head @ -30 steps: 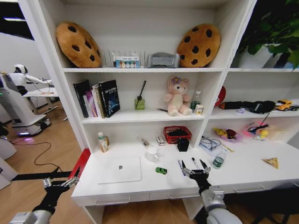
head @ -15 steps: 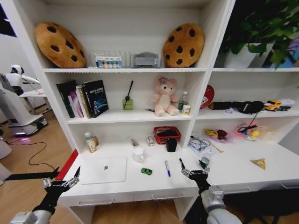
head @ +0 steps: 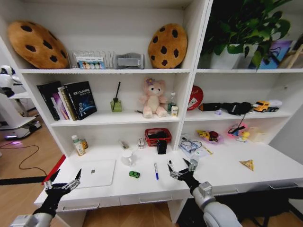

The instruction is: Organize the objects on the table.

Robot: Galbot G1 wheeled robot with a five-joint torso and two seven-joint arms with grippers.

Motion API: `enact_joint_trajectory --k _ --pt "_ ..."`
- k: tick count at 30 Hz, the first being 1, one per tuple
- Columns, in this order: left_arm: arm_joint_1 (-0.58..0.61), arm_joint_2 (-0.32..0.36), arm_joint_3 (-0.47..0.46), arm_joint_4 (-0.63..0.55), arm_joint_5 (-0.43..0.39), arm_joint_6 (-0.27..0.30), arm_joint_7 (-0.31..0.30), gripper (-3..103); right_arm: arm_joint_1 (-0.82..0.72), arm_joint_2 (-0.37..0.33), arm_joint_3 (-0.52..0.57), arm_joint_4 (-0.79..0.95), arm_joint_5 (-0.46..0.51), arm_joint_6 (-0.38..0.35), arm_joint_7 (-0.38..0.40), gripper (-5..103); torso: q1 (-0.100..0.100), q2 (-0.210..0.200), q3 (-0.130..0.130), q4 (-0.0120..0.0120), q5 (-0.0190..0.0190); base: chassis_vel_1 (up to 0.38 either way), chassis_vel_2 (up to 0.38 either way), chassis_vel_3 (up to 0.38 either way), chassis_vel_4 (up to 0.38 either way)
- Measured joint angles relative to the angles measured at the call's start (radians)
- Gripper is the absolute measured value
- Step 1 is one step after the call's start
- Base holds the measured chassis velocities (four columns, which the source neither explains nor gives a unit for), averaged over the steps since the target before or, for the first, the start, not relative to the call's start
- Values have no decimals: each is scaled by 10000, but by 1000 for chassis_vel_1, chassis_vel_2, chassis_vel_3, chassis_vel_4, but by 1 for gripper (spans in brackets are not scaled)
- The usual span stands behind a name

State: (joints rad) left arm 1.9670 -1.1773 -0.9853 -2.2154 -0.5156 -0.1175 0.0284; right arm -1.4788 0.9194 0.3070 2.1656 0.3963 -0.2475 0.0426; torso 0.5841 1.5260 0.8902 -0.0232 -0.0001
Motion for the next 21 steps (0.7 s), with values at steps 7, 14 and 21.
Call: enact_joint_trajectory --k 7,14,21 --pt "0 -2 1 0 0 -1 4 100 2144 -1464 -2220 -690 1649 -1246 -378 100 -1 0 0 -11 2 8 12 -1 -4" --pt "0 -3 1 0 0 -2 5 100 5276 -1331 -4166 -2391 1583 -1682 -1855 100 0 0 1 -4 1 0 0 0 0" --pt "0 -3 1 0 0 -3 5 100 6904 -747 -4975 -3122 2020 -3057 -3472 100 0 0 1 -5 0 0 0 0 0"
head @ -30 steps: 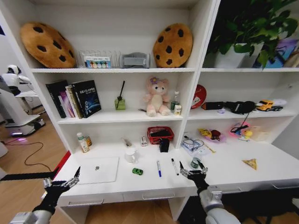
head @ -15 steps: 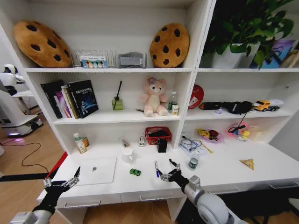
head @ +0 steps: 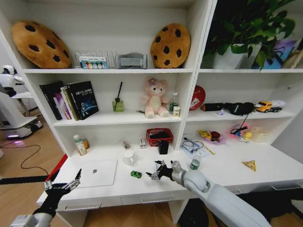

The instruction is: Organize the objects on the table.

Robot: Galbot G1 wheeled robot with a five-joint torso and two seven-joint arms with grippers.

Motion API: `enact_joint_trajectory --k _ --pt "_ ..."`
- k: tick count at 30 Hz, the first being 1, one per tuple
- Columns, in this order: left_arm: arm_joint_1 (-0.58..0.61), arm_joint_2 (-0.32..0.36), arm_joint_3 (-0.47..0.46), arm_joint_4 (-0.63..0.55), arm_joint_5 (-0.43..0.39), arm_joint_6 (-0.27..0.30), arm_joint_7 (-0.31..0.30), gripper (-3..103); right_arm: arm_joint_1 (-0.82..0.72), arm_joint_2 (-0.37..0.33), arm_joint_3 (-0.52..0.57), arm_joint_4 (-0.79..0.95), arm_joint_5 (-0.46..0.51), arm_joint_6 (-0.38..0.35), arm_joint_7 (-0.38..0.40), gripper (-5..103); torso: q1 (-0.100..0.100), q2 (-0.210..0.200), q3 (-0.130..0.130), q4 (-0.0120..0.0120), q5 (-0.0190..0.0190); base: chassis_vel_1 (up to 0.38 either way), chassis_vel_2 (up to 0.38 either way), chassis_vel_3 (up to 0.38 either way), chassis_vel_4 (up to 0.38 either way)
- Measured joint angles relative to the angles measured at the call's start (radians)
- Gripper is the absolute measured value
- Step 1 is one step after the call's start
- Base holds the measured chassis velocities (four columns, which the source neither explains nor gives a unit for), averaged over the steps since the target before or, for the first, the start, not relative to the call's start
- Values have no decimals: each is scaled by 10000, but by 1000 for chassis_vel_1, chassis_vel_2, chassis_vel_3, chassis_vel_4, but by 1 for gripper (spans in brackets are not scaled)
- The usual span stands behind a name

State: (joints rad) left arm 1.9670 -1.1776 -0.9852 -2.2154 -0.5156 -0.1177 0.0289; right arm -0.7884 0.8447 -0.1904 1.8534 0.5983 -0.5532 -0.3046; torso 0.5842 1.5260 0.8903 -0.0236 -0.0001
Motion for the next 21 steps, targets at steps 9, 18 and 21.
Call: enact_joint_trajectory --k 9,18,21 --pt "0 0 0 0 -1 0 1 100 147 400 -454 -575 -255 -508 75 100 -1 1 -1 -4 0 0 0 0 0" --pt "0 0 0 0 0 0 3 100 377 286 -1146 -594 302 218 1222 100 -2 1 -1 -3 1 0 0 0 0" --pt "0 0 0 0 0 0 3 100 790 216 -1605 -555 754 264 1371 100 -2 1 -2 -3 0 0 0 0 0"
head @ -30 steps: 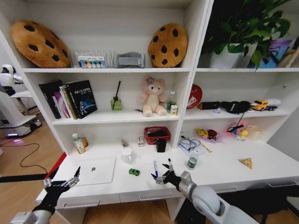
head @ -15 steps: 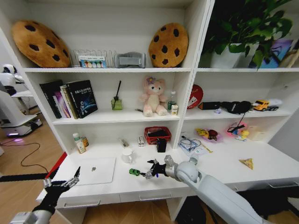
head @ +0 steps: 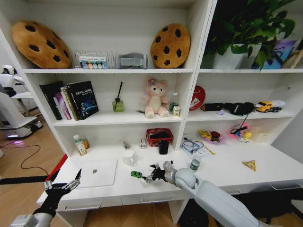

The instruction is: Organize the objects on the table.

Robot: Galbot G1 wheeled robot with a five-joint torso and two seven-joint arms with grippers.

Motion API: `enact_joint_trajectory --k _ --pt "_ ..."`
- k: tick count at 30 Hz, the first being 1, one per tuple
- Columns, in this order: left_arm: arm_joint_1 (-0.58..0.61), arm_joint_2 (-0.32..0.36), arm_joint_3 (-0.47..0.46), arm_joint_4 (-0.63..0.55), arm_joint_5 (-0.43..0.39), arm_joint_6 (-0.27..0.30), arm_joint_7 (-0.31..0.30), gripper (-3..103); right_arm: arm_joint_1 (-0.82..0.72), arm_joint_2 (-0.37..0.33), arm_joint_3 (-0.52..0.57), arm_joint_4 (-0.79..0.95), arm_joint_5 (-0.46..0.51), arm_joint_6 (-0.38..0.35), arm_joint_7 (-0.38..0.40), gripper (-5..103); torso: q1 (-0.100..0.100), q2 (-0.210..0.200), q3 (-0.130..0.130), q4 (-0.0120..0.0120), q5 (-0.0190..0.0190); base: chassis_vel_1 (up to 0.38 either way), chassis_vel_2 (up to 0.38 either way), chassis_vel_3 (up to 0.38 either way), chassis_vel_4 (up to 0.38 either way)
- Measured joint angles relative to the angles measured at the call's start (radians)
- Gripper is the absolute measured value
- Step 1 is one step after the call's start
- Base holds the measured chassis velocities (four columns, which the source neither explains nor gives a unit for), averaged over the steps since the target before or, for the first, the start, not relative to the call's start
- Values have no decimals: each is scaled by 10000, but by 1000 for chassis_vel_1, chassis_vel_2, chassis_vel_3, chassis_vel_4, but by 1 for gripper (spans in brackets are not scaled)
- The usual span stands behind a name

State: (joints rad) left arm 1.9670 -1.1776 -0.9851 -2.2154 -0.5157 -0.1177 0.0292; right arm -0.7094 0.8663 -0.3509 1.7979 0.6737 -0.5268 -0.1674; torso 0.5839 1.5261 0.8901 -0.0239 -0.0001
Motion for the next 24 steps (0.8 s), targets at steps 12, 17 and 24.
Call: enact_joint_trajectory --k 12,17,24 --pt "0 0 0 0 0 0 1 100 1257 340 -584 -936 232 -1180 -395 100 0 0 0 1 0 0 0 0 0" --pt "0 0 0 0 0 0 1 100 1686 247 -874 -1194 -316 -1202 -1226 100 1 -1 1 -1 0 0 0 0 0" --pt "0 0 0 0 0 0 1 100 2279 190 -1192 -1197 -451 -1351 -2385 100 0 0 1 1 1 0 0 0 0"
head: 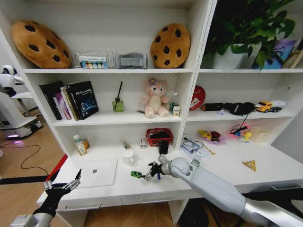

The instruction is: Organize the objects on the table.

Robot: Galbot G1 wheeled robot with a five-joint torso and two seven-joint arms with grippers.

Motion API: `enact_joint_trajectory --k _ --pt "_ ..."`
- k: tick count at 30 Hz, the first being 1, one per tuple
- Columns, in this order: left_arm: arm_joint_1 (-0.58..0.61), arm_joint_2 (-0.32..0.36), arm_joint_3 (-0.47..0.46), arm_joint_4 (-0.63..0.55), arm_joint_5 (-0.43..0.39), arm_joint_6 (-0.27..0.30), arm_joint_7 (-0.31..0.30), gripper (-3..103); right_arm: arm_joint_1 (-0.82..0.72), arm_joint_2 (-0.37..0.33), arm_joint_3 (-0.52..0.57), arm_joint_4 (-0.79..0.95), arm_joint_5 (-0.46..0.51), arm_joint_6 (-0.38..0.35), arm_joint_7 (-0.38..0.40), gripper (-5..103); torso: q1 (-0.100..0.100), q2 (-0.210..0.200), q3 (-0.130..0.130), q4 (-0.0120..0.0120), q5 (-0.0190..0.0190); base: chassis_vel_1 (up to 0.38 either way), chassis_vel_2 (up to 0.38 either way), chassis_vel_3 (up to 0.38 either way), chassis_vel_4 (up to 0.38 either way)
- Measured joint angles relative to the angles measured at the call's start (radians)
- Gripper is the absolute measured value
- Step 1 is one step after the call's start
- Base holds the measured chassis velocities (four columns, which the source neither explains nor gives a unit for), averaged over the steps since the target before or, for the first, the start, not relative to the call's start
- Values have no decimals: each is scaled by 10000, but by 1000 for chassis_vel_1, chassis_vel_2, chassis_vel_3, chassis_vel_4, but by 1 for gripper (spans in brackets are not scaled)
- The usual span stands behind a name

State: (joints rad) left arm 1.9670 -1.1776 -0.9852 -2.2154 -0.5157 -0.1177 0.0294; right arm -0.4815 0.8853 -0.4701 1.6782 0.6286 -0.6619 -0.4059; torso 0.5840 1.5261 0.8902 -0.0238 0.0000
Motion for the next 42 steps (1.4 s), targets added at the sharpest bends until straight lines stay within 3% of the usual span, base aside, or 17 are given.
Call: enact_joint_trajectory --k 11,19,31,35,37,38,39,42 --pt "0 0 0 -1 0 0 0 100 628 325 -441 -818 -357 44 -1223 100 1 0 0 0 -1 0 0 0 0" --pt "0 0 0 0 0 0 0 100 823 850 -939 -1283 -438 84 -730 100 0 0 0 0 -1 0 0 0 0" --pt "0 0 0 0 0 0 0 100 964 1238 -1152 -1700 -557 362 -851 101 1 0 0 0 -1 0 0 0 0" --pt "0 0 0 0 0 0 0 100 1028 1276 -1191 -1792 -564 415 -921 96 0 0 0 0 -2 0 0 0 0" --pt "0 0 0 0 0 0 0 100 1024 1340 -1235 -1862 -587 445 -973 86 1 0 0 0 -1 0 0 0 0" --pt "0 0 0 0 0 0 0 100 1024 1340 -1235 -1862 -587 445 -973 86 1 0 0 0 -1 0 0 0 0" --pt "0 0 0 -1 0 0 0 100 977 1400 -1244 -1891 -607 454 -981 77 0 0 0 0 -1 0 0 0 0" --pt "0 0 0 0 0 0 0 100 912 1506 -1258 -1956 -624 462 -981 71 0 0 0 0 0 0 0 0 0"
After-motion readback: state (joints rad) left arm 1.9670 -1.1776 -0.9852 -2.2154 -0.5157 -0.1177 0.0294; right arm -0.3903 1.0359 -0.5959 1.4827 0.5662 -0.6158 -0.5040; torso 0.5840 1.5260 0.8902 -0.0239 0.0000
